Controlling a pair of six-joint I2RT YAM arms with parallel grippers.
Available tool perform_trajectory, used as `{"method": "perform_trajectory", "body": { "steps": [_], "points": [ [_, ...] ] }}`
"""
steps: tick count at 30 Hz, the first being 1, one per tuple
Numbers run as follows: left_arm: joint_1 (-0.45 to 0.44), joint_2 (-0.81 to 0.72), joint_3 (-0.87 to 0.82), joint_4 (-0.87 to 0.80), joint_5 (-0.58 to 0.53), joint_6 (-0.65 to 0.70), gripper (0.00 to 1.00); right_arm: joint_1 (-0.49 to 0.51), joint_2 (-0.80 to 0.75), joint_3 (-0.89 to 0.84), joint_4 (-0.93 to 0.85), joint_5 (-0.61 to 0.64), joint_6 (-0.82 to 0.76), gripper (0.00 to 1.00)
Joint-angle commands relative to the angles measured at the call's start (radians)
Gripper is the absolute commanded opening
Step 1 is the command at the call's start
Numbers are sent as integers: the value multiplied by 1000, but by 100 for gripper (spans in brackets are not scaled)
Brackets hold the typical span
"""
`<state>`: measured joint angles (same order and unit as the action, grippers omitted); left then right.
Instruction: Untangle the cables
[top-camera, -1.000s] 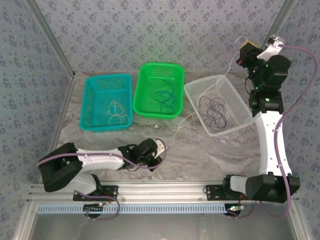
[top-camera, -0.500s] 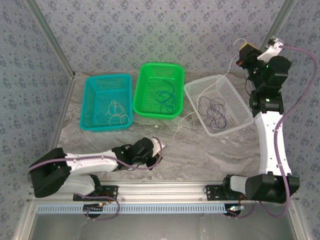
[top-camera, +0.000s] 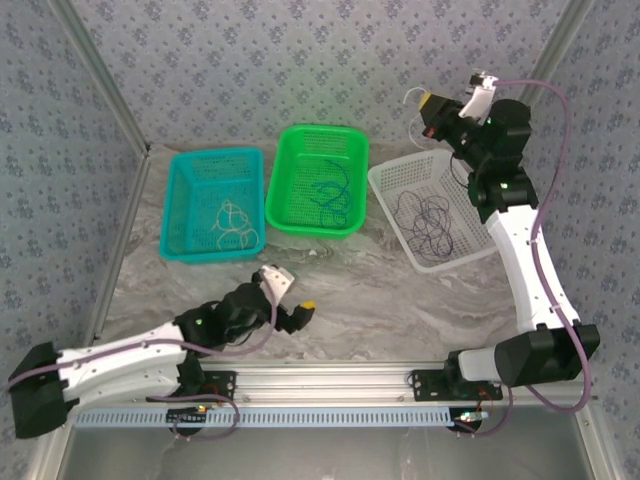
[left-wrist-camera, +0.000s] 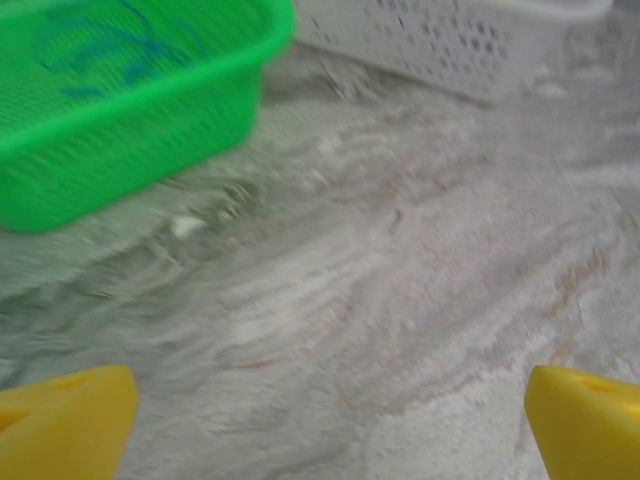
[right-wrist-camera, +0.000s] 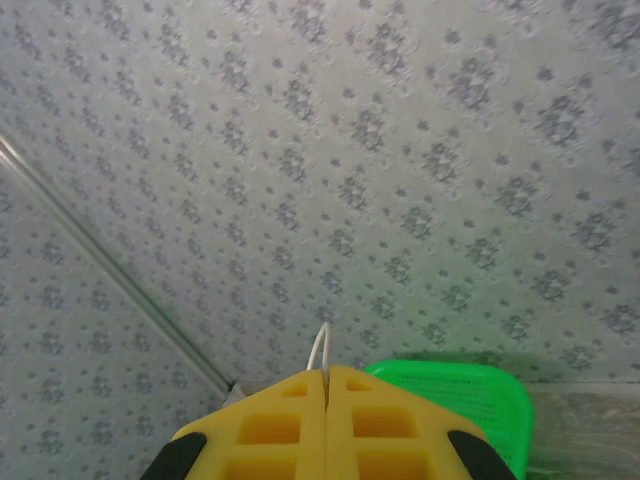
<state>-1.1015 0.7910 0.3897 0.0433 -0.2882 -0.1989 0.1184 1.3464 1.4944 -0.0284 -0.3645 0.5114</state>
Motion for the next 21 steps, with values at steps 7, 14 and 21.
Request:
{"method": "perform_trajectory", "body": {
  "steps": [7, 14, 21],
  "points": [
    [201, -37, 150, 99, 26, 117, 99, 104, -8, 111, -37, -63, -29, 0],
    [330, 168, 312, 269, 278, 118, 100, 181, -13, 176, -61, -58, -39, 0],
    [334, 423, 533, 357, 418, 168, 99, 249, -20, 248, -94, -38, -68, 0]
  ]
}}
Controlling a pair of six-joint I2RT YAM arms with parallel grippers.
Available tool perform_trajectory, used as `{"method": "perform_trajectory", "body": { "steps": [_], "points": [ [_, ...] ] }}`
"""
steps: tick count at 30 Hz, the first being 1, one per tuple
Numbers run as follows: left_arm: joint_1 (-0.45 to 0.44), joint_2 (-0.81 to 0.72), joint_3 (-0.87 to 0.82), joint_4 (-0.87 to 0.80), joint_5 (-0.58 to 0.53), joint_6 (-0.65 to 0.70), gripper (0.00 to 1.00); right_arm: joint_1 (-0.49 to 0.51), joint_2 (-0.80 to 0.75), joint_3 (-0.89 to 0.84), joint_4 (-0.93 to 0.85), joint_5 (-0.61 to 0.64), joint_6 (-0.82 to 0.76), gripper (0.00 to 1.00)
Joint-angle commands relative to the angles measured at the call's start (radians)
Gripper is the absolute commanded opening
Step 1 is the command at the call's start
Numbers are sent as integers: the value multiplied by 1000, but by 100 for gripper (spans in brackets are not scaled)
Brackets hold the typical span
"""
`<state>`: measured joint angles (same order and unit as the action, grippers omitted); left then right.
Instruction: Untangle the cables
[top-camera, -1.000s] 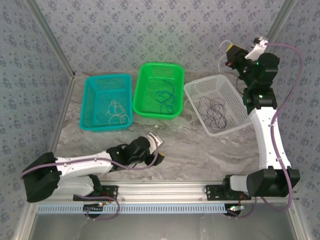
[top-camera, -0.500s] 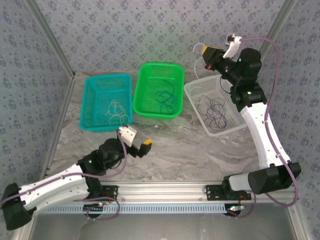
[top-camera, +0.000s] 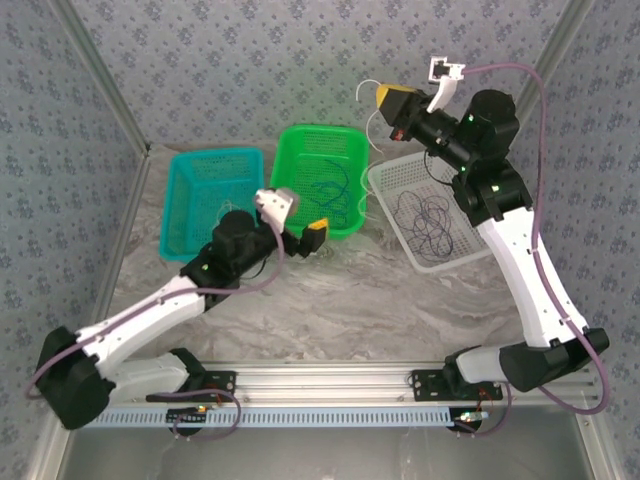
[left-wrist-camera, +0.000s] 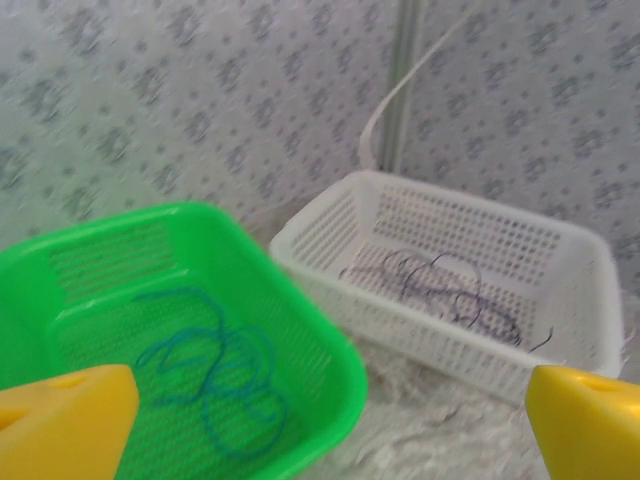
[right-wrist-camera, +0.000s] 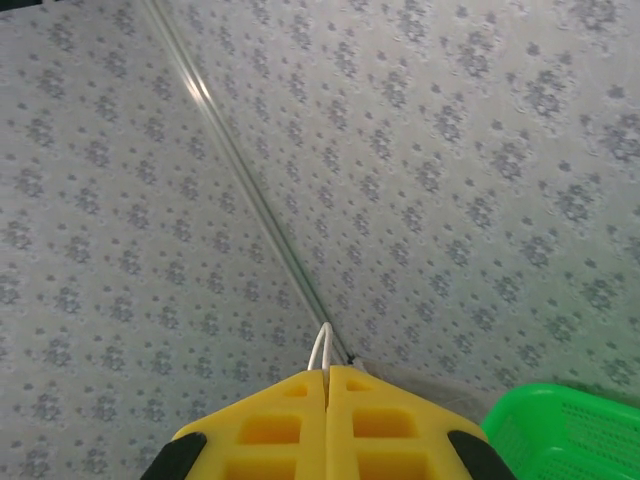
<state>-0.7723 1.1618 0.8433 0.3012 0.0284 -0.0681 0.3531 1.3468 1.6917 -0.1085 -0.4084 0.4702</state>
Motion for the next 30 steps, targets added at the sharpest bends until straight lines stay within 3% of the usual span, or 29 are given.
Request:
{"method": "perform_trajectory", "body": {
  "steps": [1, 8, 11, 12, 16, 19, 25, 30],
  "points": [
    [9, 91, 108, 113, 110, 36, 99, 20, -21, 58, -14, 9, -25, 0],
    [35, 307, 274, 170, 208, -4, 99, 68, -28, 65, -5, 11, -14, 0],
    [41, 370, 321, 177, 237, -26, 90, 78, -25, 65, -2, 6, -8, 0],
    [41, 382, 331, 176, 245, -27, 82, 80, -27, 65, -2, 7, -8, 0],
    [46, 402, 366, 119, 245, -21, 23, 81, -34, 65, -23, 13, -25, 0],
    [53, 370, 362, 61, 219, 3, 0, 75, -35, 62, -63, 50, -51, 0],
    [127, 257, 332, -85, 76, 41, 0, 58, -2, -3, -87, 79, -50, 0],
    [246, 169, 321, -260, 103, 70, 0, 45, 140, 30, -95, 62, 38, 4]
  ]
}}
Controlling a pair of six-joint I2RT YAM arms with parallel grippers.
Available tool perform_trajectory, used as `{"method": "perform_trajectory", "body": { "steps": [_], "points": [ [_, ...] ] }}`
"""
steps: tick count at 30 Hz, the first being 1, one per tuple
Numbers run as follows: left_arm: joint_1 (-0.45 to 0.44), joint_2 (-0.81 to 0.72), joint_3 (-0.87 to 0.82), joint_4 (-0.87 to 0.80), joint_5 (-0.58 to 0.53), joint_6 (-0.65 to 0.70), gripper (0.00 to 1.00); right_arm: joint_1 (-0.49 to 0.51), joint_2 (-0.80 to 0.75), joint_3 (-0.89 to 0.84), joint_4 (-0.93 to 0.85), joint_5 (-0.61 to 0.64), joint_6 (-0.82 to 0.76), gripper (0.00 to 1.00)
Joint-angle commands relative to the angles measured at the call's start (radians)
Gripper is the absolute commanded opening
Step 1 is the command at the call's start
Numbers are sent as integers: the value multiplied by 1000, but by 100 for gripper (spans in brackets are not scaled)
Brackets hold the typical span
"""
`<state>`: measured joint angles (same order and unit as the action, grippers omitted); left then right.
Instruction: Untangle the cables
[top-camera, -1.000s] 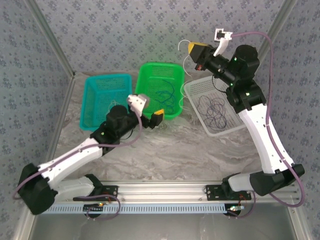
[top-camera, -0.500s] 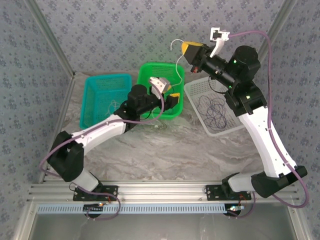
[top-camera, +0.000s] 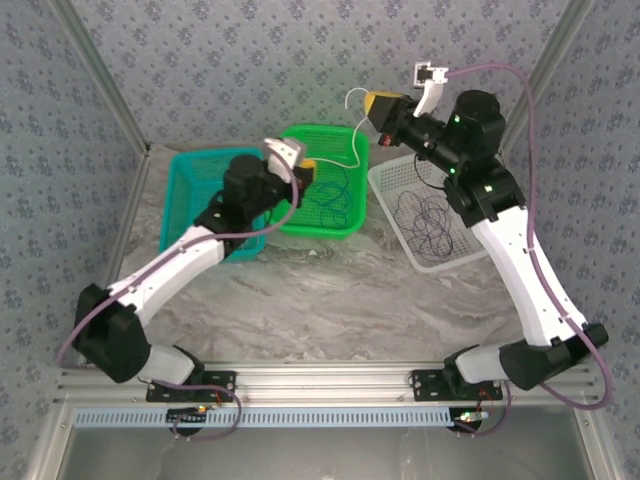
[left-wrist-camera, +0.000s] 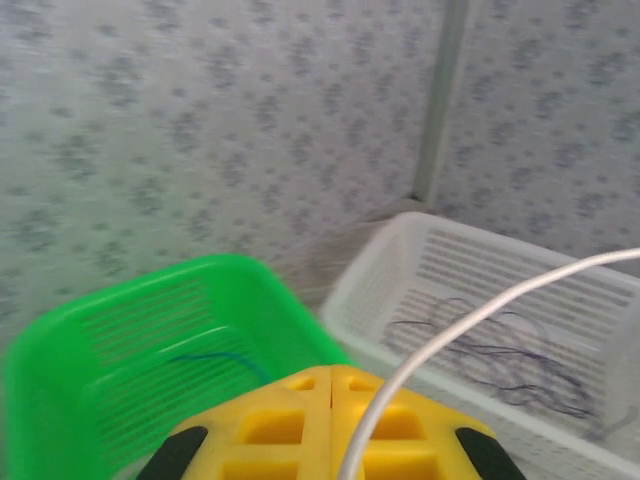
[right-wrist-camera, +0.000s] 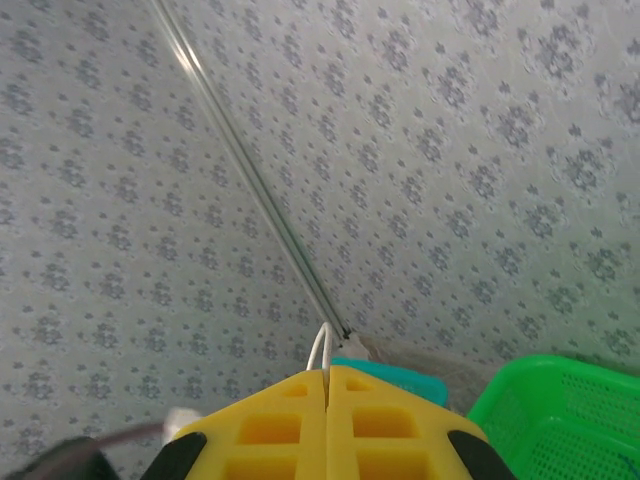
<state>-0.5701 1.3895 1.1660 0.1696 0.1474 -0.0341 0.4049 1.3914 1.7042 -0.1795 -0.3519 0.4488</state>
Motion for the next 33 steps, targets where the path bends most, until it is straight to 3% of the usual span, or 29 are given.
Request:
{"method": "perform_trajectory", "body": {
  "steps": [1, 6, 9, 15, 25, 26, 27, 30, 31, 33],
  "points": [
    [57, -74, -7, -154, -41, 38, 0, -5, 140, 39, -15, -19, 83, 8],
    [191, -137, -41, -258, -81, -2, 0, 26, 376, 174, -20, -134, 118, 75],
    [276, -153, -80, -263, -66, -42, 0, 30, 427, 168, -7, -132, 104, 100],
    [406, -66, -76, -259, -24, -111, 0, 15, 442, 161, -100, -117, 42, 100],
    [493, 127, -44, -243, 10, -198, 1, -19, 275, -52, -189, -79, -61, 100],
    [493, 150, -31, -268, 3, -202, 7, -22, 254, -77, -193, -77, -72, 100],
    [492, 168, -24, -290, -14, -211, 20, -25, 237, -95, -207, -68, -89, 100],
    [493, 199, -9, -343, -72, -236, 85, -28, 182, -142, -266, -19, -167, 100],
    [493, 203, -2, -363, -81, -237, 96, -33, 162, -162, -275, 0, -191, 100],
    [490, 205, 18, -420, -133, -241, 99, -44, 110, -221, -282, 70, -241, 100]
  ]
}}
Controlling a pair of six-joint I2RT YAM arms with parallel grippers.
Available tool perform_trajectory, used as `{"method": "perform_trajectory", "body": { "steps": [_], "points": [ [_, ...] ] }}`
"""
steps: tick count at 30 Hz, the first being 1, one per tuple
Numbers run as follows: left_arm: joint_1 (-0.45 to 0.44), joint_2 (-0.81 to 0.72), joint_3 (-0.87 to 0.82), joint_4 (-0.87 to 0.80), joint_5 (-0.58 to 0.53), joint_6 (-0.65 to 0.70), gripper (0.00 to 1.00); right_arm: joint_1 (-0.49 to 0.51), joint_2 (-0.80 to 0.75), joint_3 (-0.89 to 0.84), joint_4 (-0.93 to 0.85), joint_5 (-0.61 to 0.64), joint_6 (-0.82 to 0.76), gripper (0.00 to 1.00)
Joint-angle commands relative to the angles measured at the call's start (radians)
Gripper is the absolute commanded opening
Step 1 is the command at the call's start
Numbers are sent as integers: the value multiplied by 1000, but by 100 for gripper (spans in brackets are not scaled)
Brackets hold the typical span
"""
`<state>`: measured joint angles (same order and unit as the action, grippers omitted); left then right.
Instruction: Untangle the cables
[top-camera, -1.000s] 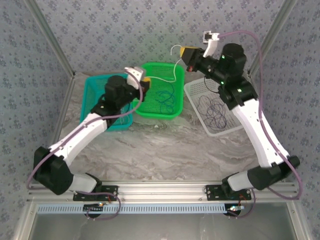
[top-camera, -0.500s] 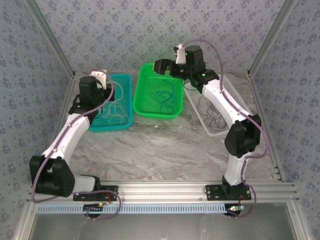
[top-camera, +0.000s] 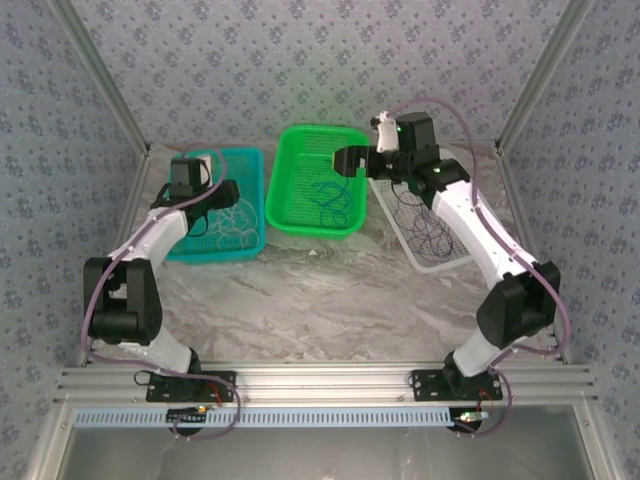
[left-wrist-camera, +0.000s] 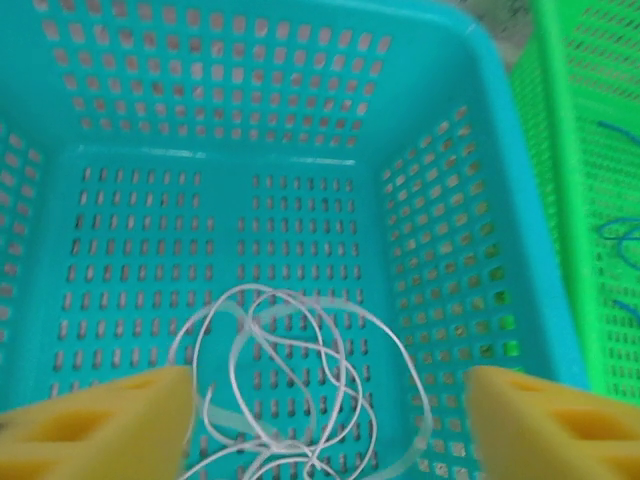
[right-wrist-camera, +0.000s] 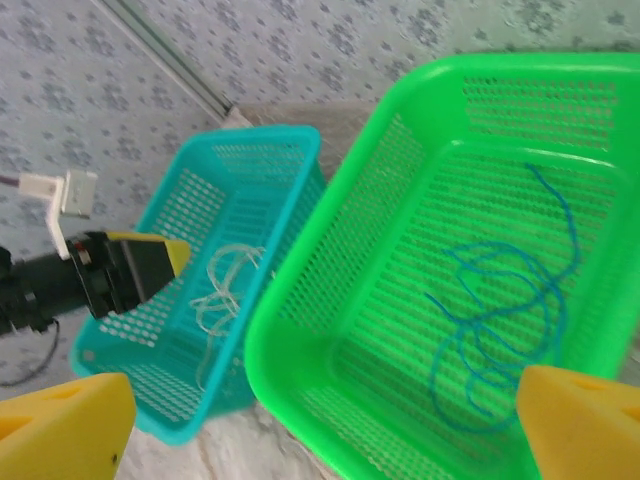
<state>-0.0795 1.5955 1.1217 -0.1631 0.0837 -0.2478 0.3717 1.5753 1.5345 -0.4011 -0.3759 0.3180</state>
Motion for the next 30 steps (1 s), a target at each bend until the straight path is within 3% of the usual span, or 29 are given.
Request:
{"method": "perform_trajectory", "body": {
  "steps": [1, 7, 12, 16, 24, 30],
  "points": [
    [-2, -5, 71, -108, -96, -26, 100, -18, -100, -80, -57, 126, -126, 100],
    [-26, -76, 47, -136, -238, -7, 99, -104, -266, -300, 18, 264, -204, 100],
    [-40, -255, -209, 193, -200, 26, 100, -195, -406, -571, 223, 385, -292, 100],
    [-40, -246, -289, 305, -152, 145, 99, -240, -431, -779, 491, 489, -366, 100],
    [-40, -126, -409, 584, -84, 238, 100, -299, -258, -1000, 867, 470, -388, 100],
    [-34, -132, -443, 609, -82, 259, 99, -348, -318, -1081, 907, 423, -392, 100]
  ]
}}
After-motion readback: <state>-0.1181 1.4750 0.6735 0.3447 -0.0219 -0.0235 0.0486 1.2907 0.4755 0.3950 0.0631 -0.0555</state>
